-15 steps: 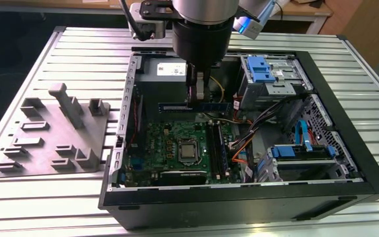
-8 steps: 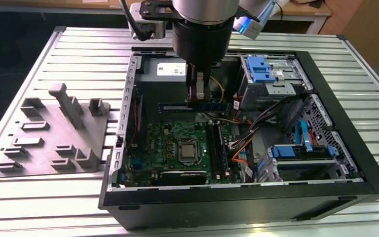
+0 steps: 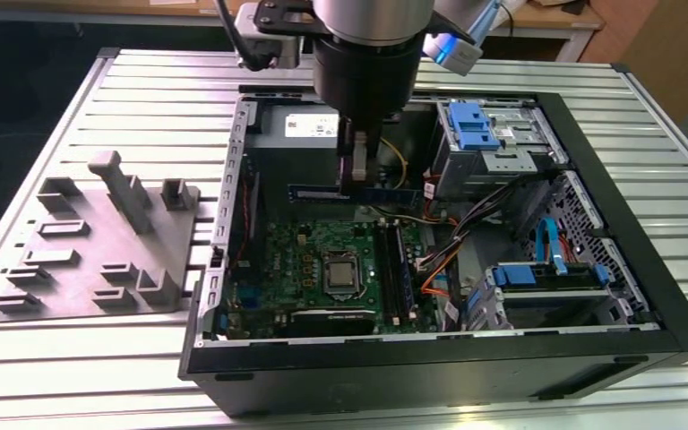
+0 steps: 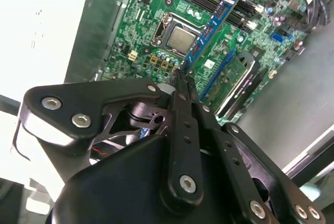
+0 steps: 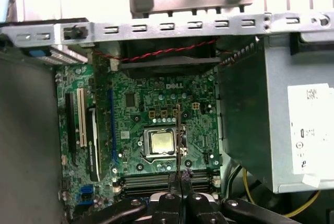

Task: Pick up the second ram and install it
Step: 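Insert the second ram into the second slot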

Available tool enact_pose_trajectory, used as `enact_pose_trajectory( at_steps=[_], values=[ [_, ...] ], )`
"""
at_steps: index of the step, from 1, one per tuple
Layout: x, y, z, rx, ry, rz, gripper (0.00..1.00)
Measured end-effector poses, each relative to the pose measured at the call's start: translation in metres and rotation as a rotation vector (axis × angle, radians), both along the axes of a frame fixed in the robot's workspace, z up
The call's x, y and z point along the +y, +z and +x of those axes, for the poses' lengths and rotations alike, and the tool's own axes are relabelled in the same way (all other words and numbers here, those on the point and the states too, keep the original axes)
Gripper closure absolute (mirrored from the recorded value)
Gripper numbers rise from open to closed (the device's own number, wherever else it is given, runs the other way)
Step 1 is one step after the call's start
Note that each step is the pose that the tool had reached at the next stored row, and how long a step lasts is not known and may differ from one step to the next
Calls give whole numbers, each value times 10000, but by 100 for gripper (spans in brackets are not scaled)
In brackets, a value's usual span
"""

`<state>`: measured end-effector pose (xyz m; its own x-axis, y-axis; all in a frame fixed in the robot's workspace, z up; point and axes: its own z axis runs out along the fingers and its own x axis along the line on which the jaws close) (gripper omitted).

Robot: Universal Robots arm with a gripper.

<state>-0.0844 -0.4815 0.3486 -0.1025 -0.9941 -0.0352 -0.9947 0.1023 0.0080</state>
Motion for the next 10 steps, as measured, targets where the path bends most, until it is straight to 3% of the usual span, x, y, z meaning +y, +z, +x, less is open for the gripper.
enact_pose_trajectory(
  at_steps=[10],
  values=[
    [0,-19,0,-1,-1806,1,89]
  ],
)
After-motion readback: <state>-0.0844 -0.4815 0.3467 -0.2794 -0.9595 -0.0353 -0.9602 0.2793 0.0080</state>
